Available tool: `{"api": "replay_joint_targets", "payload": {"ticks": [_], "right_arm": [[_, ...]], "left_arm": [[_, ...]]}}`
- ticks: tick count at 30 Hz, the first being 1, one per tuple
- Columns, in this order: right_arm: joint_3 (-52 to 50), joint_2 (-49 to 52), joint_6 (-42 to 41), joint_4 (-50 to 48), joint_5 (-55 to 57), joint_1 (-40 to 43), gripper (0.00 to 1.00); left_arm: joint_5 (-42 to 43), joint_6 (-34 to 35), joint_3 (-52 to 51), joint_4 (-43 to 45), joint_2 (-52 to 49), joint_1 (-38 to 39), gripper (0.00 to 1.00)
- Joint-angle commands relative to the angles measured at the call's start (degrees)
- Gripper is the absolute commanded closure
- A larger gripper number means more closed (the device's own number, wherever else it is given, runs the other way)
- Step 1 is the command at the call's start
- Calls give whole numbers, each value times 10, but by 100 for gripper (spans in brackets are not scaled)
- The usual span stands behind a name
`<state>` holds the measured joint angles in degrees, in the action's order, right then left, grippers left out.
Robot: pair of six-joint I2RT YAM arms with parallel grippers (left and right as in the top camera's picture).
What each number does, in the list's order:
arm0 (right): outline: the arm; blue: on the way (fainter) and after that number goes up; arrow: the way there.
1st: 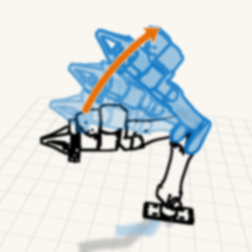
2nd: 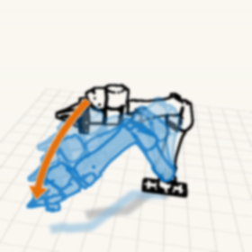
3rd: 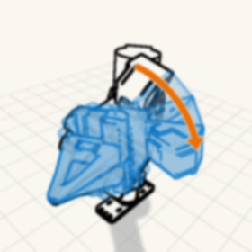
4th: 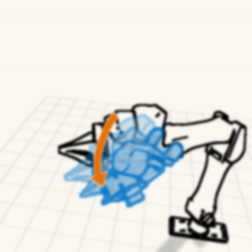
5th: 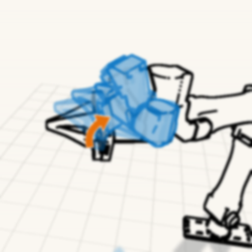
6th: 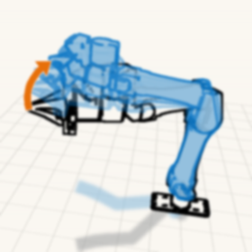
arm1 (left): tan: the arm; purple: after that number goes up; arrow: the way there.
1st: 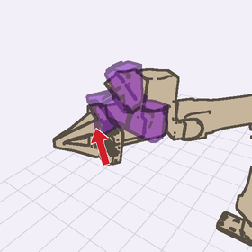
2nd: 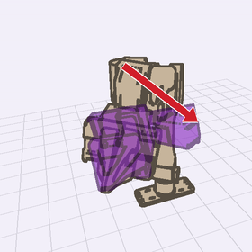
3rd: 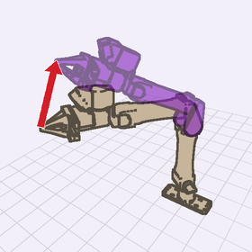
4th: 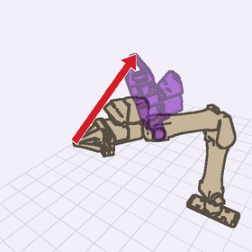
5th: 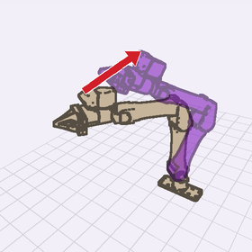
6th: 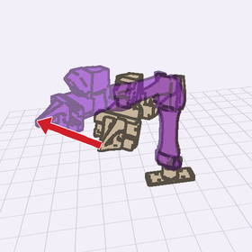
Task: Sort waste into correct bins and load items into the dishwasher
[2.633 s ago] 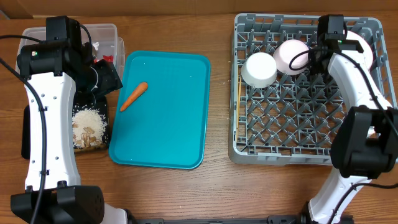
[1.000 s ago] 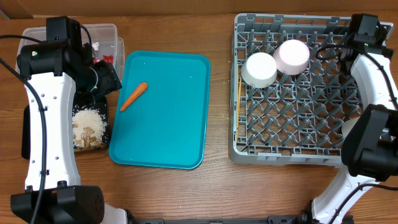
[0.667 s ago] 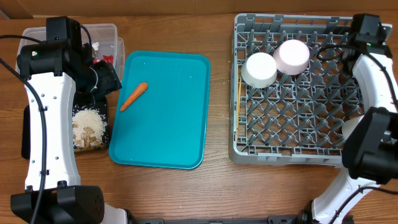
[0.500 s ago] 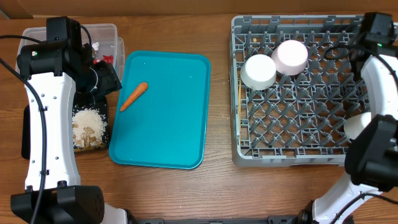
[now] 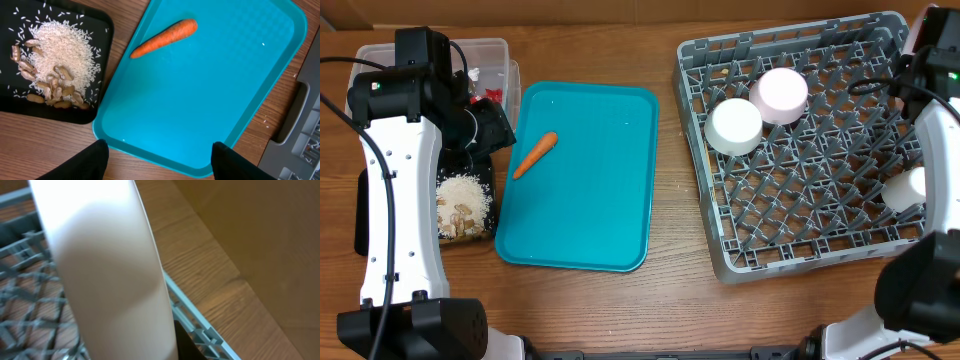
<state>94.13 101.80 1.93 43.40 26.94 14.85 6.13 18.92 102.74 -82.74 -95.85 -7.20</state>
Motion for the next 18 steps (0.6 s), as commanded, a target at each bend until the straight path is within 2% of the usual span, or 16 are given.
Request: {"api": "replay_joint_targets", "payload": {"ticks": [1, 10, 18], "right_arm": [[15, -38, 44, 8, -73, -2, 96], [14, -37, 146, 72, -185, 4, 96], [2, -37, 151, 62, -177, 21, 96]], "left_arm": [[-8, -11, 9, 1, 7, 2, 32], [-8, -11, 9, 0, 7, 2, 32], [-7, -11, 9, -2, 7, 2, 32]]}}
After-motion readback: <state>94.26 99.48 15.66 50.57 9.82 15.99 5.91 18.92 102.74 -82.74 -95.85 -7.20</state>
